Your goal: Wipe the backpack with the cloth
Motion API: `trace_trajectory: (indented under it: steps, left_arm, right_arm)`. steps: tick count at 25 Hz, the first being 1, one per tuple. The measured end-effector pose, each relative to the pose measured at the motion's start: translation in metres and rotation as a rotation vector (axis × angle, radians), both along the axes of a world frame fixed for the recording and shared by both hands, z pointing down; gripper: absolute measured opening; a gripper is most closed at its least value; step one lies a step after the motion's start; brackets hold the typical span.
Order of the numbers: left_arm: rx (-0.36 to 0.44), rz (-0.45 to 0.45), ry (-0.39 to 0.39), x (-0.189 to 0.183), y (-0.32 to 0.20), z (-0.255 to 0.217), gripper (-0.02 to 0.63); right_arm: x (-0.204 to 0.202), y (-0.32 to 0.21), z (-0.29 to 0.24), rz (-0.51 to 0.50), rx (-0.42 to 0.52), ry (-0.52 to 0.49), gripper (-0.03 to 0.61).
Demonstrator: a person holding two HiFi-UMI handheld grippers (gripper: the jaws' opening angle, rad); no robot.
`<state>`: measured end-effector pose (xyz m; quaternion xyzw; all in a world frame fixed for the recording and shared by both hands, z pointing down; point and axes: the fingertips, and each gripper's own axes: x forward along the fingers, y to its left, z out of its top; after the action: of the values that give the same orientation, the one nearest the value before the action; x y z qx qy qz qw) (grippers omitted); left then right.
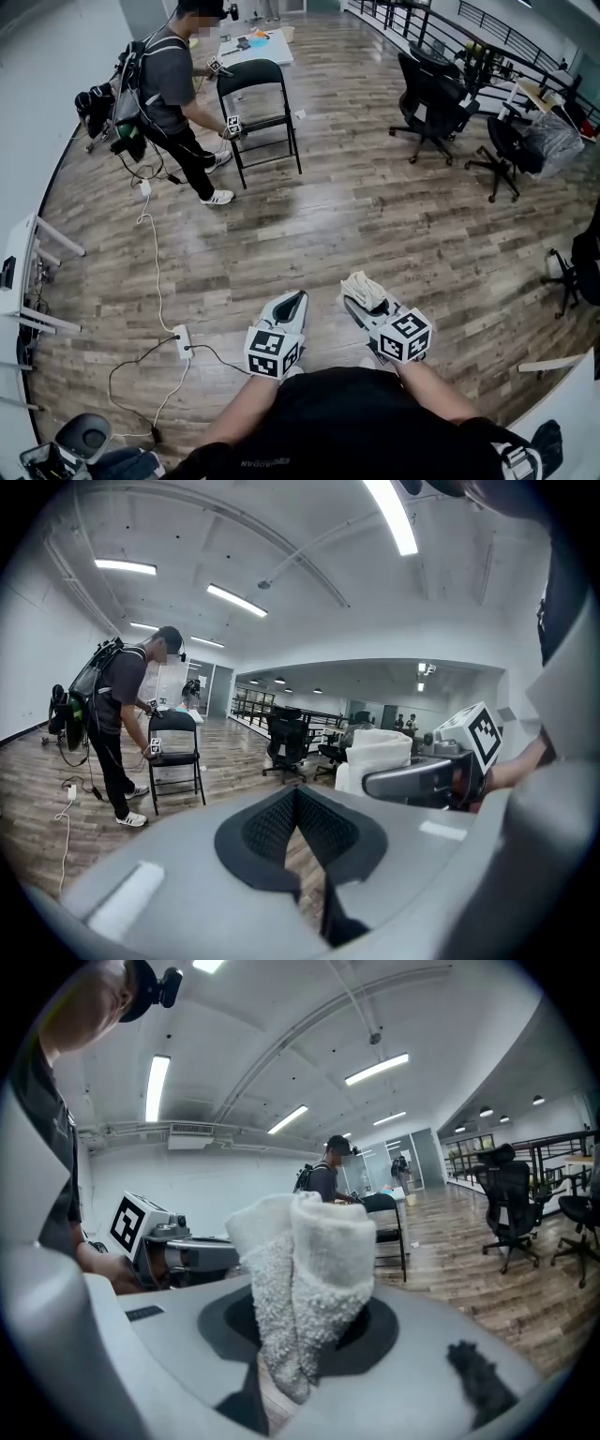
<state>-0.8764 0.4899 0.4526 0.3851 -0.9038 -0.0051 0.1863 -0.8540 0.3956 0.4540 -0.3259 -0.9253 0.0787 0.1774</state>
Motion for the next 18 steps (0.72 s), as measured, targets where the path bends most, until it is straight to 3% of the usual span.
trace_trajectory:
  steps: [18]
  left_arm:
    - [-0.004,0.088,-0.004,0.011,0.02,-0.002,0.006]
  right_arm:
    - [0.02,0.022,0.0,0.078,0.01,0.003,0.109]
